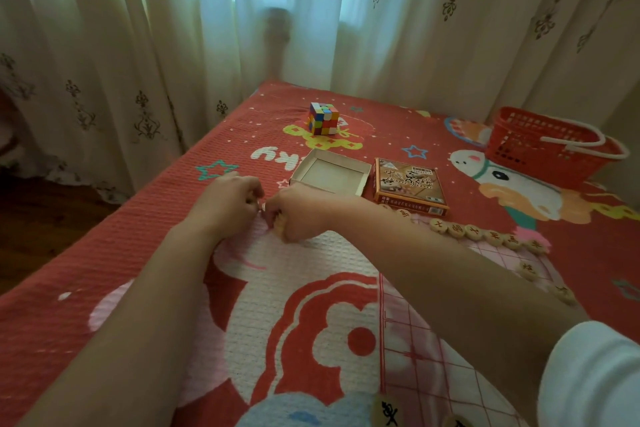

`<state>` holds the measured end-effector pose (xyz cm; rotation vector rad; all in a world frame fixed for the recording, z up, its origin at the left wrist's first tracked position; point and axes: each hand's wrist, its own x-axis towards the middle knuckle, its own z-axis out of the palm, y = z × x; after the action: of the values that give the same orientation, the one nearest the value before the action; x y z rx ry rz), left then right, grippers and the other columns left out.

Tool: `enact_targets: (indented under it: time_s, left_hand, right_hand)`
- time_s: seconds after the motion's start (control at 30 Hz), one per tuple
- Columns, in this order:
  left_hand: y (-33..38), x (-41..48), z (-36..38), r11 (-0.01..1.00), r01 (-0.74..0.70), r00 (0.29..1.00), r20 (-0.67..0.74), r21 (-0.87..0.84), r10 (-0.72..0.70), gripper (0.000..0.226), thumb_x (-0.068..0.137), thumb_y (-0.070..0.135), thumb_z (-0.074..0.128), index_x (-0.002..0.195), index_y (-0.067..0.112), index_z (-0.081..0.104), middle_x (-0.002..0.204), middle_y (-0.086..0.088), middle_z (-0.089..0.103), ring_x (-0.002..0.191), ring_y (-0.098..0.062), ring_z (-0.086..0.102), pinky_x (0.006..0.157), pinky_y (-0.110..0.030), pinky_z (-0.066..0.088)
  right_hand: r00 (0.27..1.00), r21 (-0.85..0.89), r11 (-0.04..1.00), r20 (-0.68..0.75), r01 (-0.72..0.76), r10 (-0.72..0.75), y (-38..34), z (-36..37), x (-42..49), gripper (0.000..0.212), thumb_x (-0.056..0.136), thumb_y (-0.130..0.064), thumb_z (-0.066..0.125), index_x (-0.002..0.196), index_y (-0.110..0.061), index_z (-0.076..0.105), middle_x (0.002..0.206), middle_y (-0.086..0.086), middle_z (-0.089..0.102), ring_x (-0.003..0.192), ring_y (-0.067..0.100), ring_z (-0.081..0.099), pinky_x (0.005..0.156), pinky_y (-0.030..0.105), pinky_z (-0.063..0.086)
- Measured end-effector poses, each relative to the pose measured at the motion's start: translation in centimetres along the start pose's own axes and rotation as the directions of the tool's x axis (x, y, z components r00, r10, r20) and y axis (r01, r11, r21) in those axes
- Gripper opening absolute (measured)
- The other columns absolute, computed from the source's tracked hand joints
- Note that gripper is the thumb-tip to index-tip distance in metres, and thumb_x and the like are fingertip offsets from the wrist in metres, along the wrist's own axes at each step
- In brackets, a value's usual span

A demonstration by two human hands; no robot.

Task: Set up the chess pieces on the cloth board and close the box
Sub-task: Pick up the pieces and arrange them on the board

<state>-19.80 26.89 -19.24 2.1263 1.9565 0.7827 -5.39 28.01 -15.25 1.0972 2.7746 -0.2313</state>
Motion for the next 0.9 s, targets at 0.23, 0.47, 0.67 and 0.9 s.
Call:
enact_targets:
  time_s: [0.23, 0.47, 0.67, 0.9]
  left_hand:
    - [0.1, 0.6, -0.2, 1.000, -0.006, 1.000, 0.030, 0.000, 0.006, 0.017, 0.073, 0.012, 0.063, 0.087, 0.015, 0.070, 0.089, -0.006, 0.067, 0.090, -0.025, 0.059, 0.073, -0.026, 0.039]
    - [-0.4, 0.6, -0.1, 0.996, -0.017, 0.998, 0.053, 0.090, 0.013, 0.018, 0.074, 0.012, 0.058, 0.088, 0.018, 0.068, 0.097, -0.008, 0.068, 0.095, -0.030, 0.059, 0.074, -0.033, 0.043]
    - [-0.4, 0.8, -0.1, 0.992, 0.005, 1.000, 0.011, 0.127, -0.006, 0.018, 0.075, 0.013, 0.060, 0.091, 0.018, 0.066, 0.099, -0.009, 0.067, 0.098, -0.031, 0.058, 0.068, -0.031, 0.035]
    - [-0.1, 0.9, -0.6, 0.959, 0.082, 0.963, -0.227, -0.270, -0.146, 0.016, 0.074, 0.003, 0.067, 0.089, 0.008, 0.066, 0.079, -0.004, 0.062, 0.079, -0.019, 0.055, 0.070, -0.024, 0.035]
  right_hand:
    - [0.973, 0.247, 0.961, -0.157, -0.126, 0.168, 0.8, -0.9, 0.0, 0.024, 0.083, -0.007, 0.050, 0.105, -0.006, 0.061, 0.108, 0.009, 0.060, 0.091, 0.018, 0.047, 0.072, 0.025, 0.036]
    - [0.978, 0.153, 0.978, -0.135, -0.139, 0.160, 0.4, 0.2, 1.5, 0.026, 0.084, -0.013, 0.053, 0.108, -0.013, 0.064, 0.108, 0.007, 0.064, 0.100, 0.023, 0.055, 0.080, 0.030, 0.045]
    - [0.962, 0.086, 0.989, -0.237, -0.122, 0.139, 0.8, 1.0, 2.6, 0.019, 0.084, -0.022, 0.058, 0.101, -0.016, 0.064, 0.100, 0.005, 0.066, 0.092, 0.024, 0.058, 0.066, 0.027, 0.041]
    - [0.989, -0.027, 0.997, -0.131, -0.075, 0.071, 0.4, 0.2, 2.9, 0.022, 0.084, -0.019, 0.054, 0.100, -0.021, 0.070, 0.096, 0.003, 0.067, 0.087, 0.023, 0.060, 0.073, 0.031, 0.052]
